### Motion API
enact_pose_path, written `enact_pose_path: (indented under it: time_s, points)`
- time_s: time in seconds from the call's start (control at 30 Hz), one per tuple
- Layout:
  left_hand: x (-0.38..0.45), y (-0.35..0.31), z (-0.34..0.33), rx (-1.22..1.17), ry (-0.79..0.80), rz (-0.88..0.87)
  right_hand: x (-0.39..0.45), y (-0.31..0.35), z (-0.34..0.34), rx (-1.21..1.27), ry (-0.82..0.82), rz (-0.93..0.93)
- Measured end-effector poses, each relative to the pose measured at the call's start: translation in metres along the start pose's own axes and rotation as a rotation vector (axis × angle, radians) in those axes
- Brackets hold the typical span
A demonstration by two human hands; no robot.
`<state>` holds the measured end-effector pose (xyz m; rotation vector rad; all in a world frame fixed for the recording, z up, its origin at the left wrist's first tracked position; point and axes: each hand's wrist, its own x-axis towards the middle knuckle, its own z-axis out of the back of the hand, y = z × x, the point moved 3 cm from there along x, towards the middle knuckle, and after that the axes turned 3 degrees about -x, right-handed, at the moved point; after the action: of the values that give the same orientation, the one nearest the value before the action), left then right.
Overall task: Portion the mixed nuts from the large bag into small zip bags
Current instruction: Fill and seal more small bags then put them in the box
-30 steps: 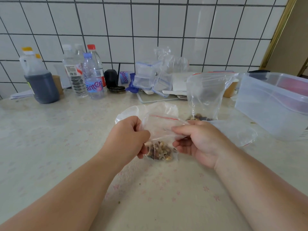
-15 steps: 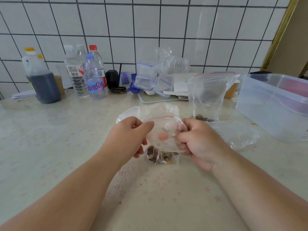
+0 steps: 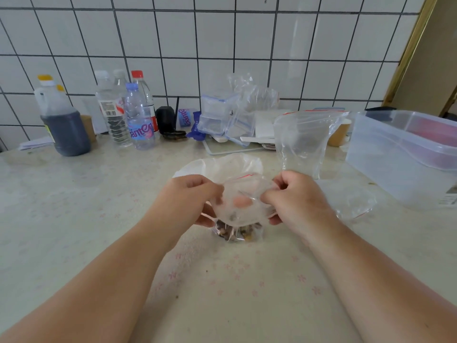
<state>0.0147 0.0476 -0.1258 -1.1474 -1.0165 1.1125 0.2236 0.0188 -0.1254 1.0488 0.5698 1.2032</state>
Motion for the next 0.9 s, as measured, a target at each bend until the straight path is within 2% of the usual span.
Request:
enact_pose_path:
  time_s: [0.1, 0.2, 0.3, 0.47, 0.53, 0.6, 0.73, 0.8, 0.9]
  points:
    - [-0.003, -0.004, -0.001, -0.309, 0.211, 0.139, -0.002, 0.003, 0.000, 0.061, 0.036, -0.006]
    - [-0.006, -0.007, -0.003, -0.326, 0.335, 0.145, -0.004, 0.007, 0.002, 0.114, 0.019, 0.016]
    - [-0.007, -0.010, -0.004, -0.216, 0.254, 0.109, -0.006, 0.011, 0.002, 0.139, 0.042, 0.008]
    - [-0.003, -0.016, 0.006, 0.168, -0.095, -0.053, -0.009, 0.021, 0.002, 0.298, 0.278, -0.085]
    - [-0.003, -0.021, 0.009, 0.324, -0.173, -0.075, -0.008, 0.024, 0.006, 0.230, 0.258, -0.077]
    - [-0.003, -0.025, 0.011, 0.436, -0.228, -0.072, -0.005, 0.025, 0.013, 0.017, 0.138, -0.035]
    - [-0.004, -0.036, 0.009, 0.545, -0.215, -0.067, -0.003, 0.037, 0.023, -0.358, 0.029, 0.032]
    - [-0.005, -0.045, 0.008, 0.481, -0.173, -0.045, -0.002, 0.045, 0.026, -0.328, 0.065, 0.008]
    - [-0.008, -0.064, 0.007, 0.409, -0.118, -0.048, -0.003, 0.062, 0.032, -0.155, 0.124, -0.035]
